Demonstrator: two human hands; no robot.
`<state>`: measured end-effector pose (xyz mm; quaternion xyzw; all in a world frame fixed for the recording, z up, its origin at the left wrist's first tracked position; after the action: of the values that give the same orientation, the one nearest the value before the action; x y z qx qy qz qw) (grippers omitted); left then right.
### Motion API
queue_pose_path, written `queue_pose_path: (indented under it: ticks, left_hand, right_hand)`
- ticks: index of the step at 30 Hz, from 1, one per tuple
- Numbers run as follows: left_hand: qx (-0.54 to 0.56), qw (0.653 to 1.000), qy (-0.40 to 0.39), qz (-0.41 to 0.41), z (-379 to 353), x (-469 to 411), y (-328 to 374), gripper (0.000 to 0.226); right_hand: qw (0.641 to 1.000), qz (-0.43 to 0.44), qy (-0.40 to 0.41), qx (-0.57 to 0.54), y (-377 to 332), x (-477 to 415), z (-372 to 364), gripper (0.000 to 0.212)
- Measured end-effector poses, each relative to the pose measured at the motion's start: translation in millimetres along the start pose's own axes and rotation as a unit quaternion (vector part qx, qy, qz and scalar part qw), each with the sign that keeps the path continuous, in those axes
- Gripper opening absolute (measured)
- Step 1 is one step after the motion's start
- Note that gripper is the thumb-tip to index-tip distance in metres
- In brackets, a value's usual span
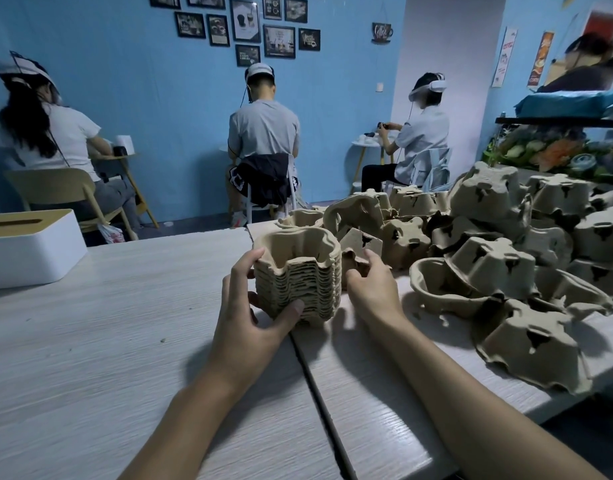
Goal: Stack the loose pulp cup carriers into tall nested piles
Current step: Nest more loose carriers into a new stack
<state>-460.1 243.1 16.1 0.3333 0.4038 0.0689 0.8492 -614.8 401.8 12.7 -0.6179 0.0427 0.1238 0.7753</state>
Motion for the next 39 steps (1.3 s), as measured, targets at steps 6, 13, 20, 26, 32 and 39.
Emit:
queue_pose_path:
  ticks: [6, 13, 20, 26, 32, 39]
  left_hand:
    - [-0.003, 1.000, -0.004, -0.002, 0.1, 0.9, 0.5, 0.078]
    - [0.000, 1.000, -0.007, 0.002, -0.2, 0.5, 1.1, 0.077]
    - [0.009, 1.000, -0.021, 0.007, 0.0, 1.9, 3.2, 0.076]
    - [0.006, 1.000, -0.019, 0.004, 0.9, 2.0, 3.9, 0.075]
    - [0.002, 1.000, -0.012, -0.001, 0.3, 1.2, 2.7, 0.076]
    - [-0.004, 1.000, -0.006, -0.007, -0.3, 0.8, 1.7, 0.081]
  right_hand:
    - [0.999, 0.022, 0.028, -0.026, -4.7, 4.5, 2.5, 0.034]
    - [0.990, 0.101, 0.086, -0.049, -16.4, 13.8, 13.8, 0.048]
    - [0.971, 0.126, 0.163, -0.119, -22.1, 19.8, 27.3, 0.047]
    - [0.950, 0.177, 0.169, -0.195, -31.2, 24.2, 31.0, 0.042]
    - [0.924, 0.244, 0.143, -0.256, -42.8, 32.5, 30.5, 0.043]
    - [0.900, 0.341, 0.107, -0.250, -54.0, 38.6, 27.0, 0.048]
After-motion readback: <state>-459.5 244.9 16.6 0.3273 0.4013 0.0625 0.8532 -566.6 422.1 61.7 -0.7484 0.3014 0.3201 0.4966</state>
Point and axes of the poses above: each hand's wrist, its own x-axis away from the middle knuckle, its own z-axis out of the back of the hand, y = z × x, the point moved 6 cm from there along -x, towards the middle knuckle, and after that the axes turned 14 degrees about -x, right-handed, at the moved point
